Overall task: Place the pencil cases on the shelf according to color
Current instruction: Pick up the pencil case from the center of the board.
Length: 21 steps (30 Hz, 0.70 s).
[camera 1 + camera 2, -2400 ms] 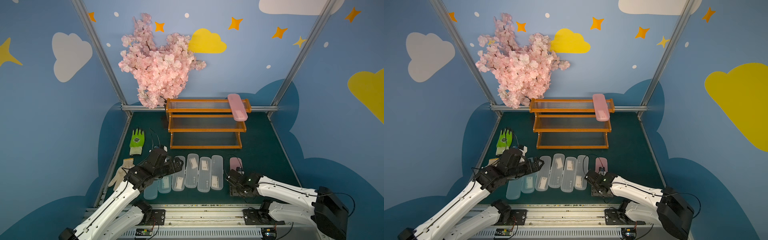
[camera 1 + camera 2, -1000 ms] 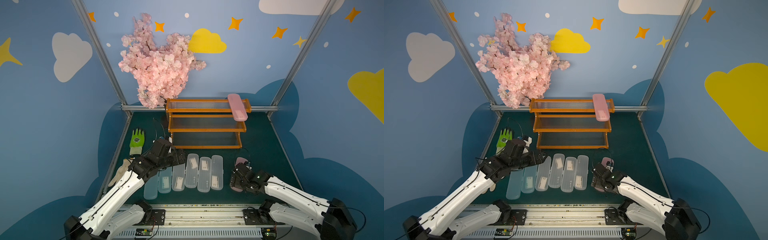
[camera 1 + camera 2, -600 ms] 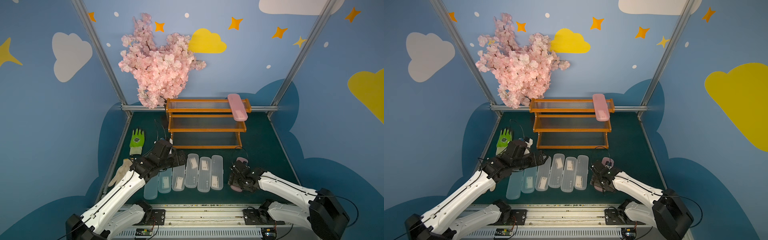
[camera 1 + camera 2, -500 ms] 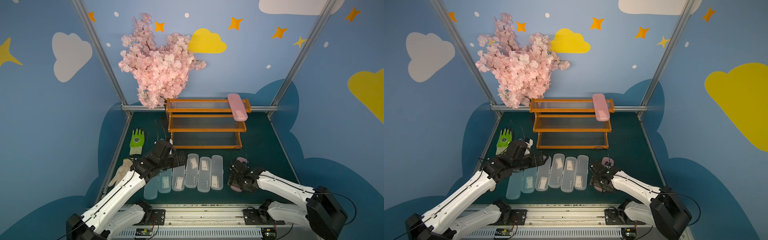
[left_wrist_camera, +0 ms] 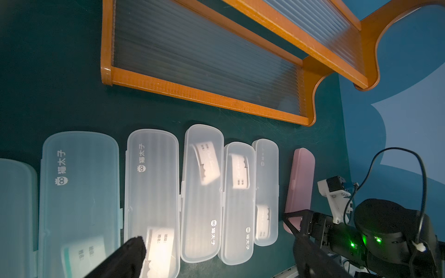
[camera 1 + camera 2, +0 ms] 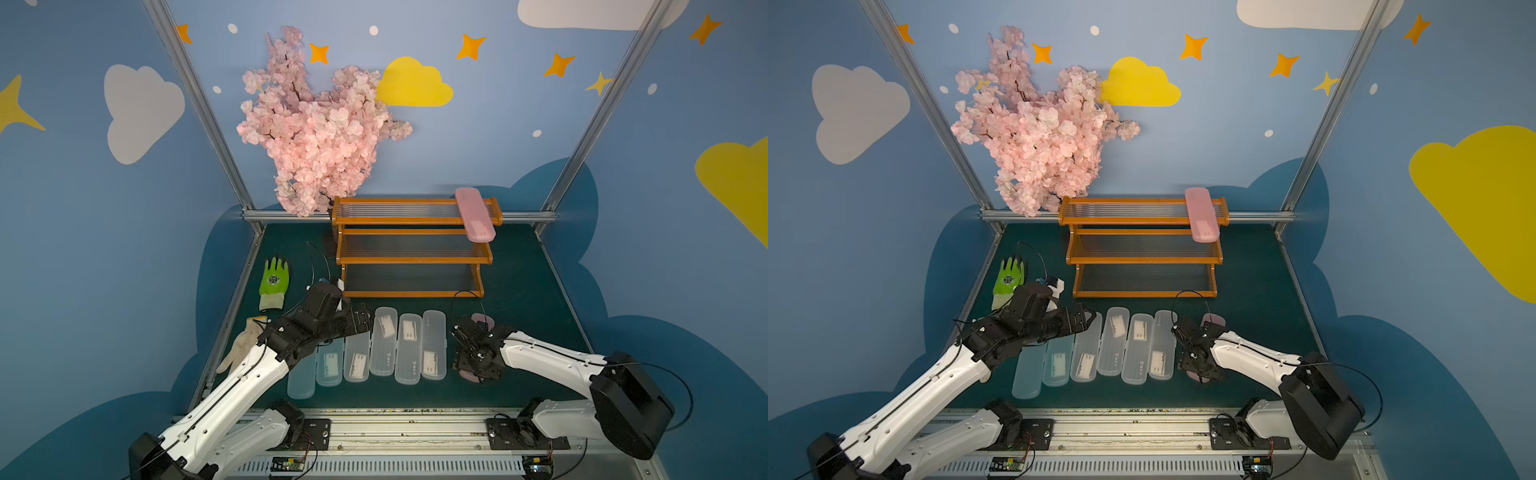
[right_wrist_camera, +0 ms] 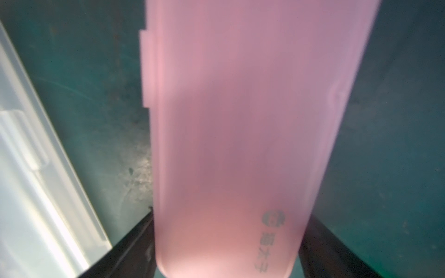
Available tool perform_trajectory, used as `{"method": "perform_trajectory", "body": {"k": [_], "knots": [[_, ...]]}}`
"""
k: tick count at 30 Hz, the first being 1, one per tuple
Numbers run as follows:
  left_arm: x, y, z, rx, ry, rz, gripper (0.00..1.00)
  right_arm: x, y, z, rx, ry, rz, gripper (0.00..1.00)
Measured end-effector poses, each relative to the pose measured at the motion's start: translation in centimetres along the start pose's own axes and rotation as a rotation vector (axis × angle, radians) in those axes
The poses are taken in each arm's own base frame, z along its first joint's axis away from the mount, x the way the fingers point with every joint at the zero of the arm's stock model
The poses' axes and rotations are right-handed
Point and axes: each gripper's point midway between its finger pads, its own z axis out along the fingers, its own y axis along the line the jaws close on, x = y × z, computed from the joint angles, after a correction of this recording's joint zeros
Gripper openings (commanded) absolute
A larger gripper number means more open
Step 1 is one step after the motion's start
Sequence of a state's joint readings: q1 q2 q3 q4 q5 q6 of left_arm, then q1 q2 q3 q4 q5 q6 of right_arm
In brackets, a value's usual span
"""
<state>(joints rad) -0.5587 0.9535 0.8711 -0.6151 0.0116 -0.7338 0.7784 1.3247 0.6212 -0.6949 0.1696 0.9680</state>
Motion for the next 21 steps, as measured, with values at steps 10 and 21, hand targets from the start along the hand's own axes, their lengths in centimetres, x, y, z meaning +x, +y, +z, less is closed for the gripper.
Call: {"method": "perform_trajectory", "body": {"k": [10,21], "knots": [[-1.2,-1.5,-2.1,-0.005,-0.032,0.039,1.0,1.7,0.2,-1.8,0.05,-0.014,-0.151,0.67],[-3.3,-3.2,-2.3,-0.005,-0.074,0.102,1.0,-1.7,7.8,-14.6,-0.189,-0.211,-0.333,0.69]]}}
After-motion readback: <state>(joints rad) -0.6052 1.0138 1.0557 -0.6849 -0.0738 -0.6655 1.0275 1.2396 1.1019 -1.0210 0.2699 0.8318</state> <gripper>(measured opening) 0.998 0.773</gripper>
